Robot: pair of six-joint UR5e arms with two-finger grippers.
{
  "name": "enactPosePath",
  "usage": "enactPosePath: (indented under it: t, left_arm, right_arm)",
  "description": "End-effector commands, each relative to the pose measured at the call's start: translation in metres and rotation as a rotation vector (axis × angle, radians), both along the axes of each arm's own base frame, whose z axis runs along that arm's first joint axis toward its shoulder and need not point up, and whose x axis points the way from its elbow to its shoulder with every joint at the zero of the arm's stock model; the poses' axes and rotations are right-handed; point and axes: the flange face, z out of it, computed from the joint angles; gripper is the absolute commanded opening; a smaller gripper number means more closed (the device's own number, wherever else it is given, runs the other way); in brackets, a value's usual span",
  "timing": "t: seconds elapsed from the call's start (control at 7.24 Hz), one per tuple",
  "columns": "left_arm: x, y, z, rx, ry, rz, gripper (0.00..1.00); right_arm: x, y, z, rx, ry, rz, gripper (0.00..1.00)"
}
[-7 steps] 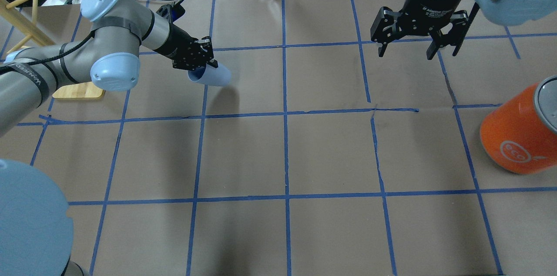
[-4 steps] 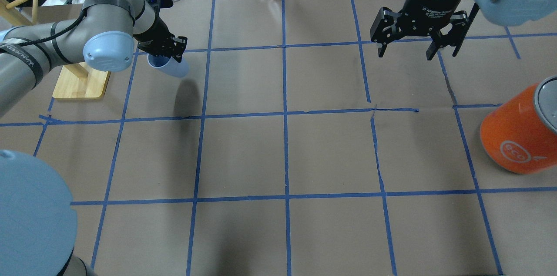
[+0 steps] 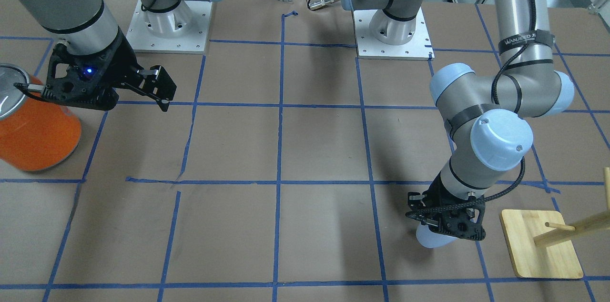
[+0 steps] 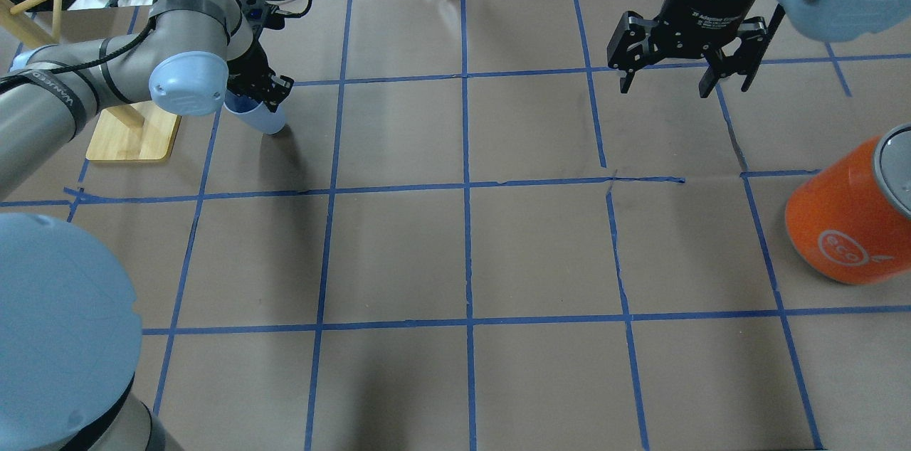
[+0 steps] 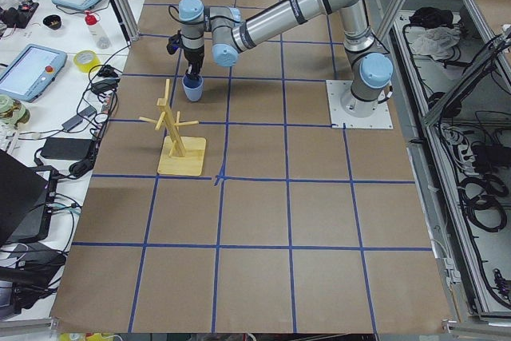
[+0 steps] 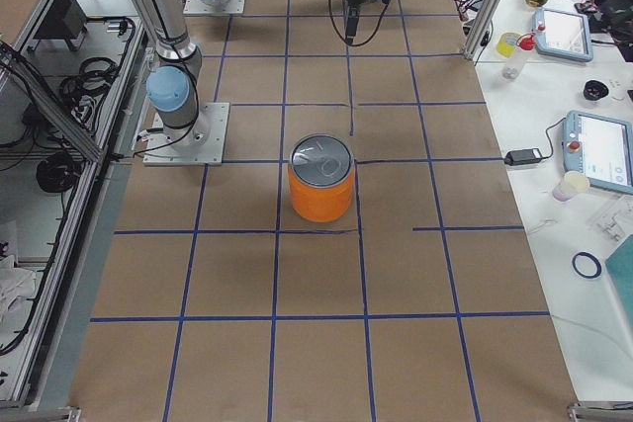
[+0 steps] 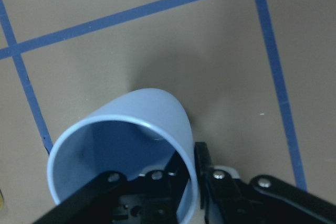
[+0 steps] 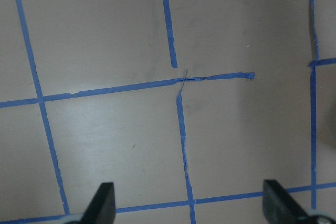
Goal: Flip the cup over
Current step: 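Rotate the cup upright and set it down with the left gripper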
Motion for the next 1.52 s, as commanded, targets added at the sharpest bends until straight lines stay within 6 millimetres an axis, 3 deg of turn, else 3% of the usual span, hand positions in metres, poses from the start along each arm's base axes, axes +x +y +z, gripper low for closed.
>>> enactPosePath:
  t: [0.0, 0.14, 0.41, 0.69, 0.83, 0.97, 1.11, 1.24, 1.38]
  left_arm:
    - [0.003, -0.001, -0.004, 0.013, -0.035, -0.044, 0.64]
    - [0.003, -0.001, 0.005, -0.002, -0.037, -0.039, 0.75]
    - [0.001, 0.009, 0.043, -0.017, -0.031, -0.028, 0.90]
    - [-0.010, 0.025, 0.097, -0.014, 0.005, 0.039, 0.92]
    - [-0.030, 0.045, 0.124, 0.008, 0.015, 0.092, 0.95]
    - [-0.062, 0.075, 0.160, 0.020, 0.013, 0.072, 0.96]
    - [-0.072, 0.104, 0.200, 0.044, 0.013, 0.058, 0.97]
    - [-0.070, 0.130, 0.221, 0.130, 0.019, 0.064, 0.97]
    - [-0.070, 0.148, 0.252, 0.086, 0.014, 0.064, 0.97]
  right_arm:
    - [0.000, 0.000, 0.000, 0.000, 0.000, 0.000, 1.00]
    - [0.000, 0.000, 0.000, 0.000, -0.002, 0.000, 1.00]
    - [0.000, 0.000, -0.001, 0.002, -0.002, 0.000, 1.00]
    - [0.000, 0.000, -0.002, 0.003, -0.002, -0.002, 1.00]
    - [0.000, 0.000, -0.002, 0.003, -0.002, -0.002, 1.00]
    - [0.001, 0.001, 0.001, -0.001, -0.002, 0.000, 1.00]
    - [0.000, 0.000, 0.000, 0.000, -0.002, -0.002, 1.00]
    - [0.000, 0.000, 0.000, 0.000, -0.002, 0.000, 1.00]
    - [0.000, 0.000, 0.000, 0.000, -0.002, 0.000, 1.00]
